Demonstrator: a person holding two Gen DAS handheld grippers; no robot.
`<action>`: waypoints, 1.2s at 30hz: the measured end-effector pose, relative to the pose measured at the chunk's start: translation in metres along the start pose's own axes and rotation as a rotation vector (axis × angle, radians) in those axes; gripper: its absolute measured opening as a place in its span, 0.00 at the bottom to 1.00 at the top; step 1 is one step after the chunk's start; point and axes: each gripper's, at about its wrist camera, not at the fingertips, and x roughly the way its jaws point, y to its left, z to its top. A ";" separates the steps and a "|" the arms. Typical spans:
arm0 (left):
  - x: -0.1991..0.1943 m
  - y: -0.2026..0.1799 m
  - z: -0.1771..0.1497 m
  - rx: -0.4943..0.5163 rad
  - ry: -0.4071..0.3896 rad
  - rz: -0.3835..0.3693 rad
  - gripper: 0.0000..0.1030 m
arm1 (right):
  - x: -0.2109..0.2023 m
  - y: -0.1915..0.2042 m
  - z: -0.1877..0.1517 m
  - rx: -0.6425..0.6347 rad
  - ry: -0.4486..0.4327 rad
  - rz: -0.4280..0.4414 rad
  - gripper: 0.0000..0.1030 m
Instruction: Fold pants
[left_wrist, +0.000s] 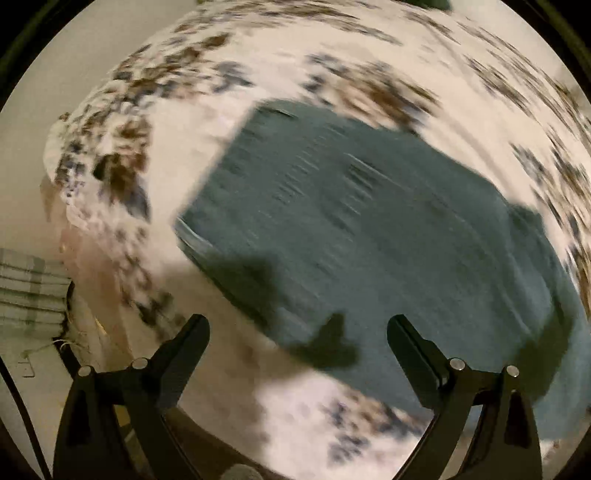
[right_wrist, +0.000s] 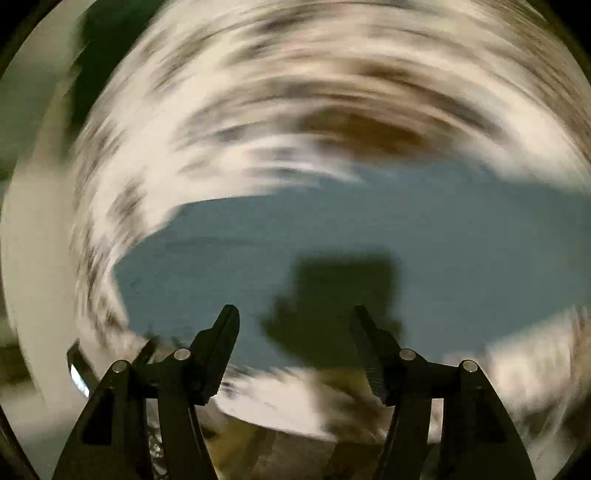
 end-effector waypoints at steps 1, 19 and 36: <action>0.005 0.009 0.007 -0.011 -0.006 0.008 0.95 | 0.016 0.025 0.019 -0.049 0.010 -0.025 0.63; 0.053 0.093 0.042 -0.151 0.054 -0.114 0.96 | 0.102 0.110 0.128 -0.088 0.181 -0.051 0.40; 0.065 0.105 0.064 -0.017 0.010 -0.300 0.25 | 0.131 0.111 0.117 -0.051 0.206 -0.064 0.11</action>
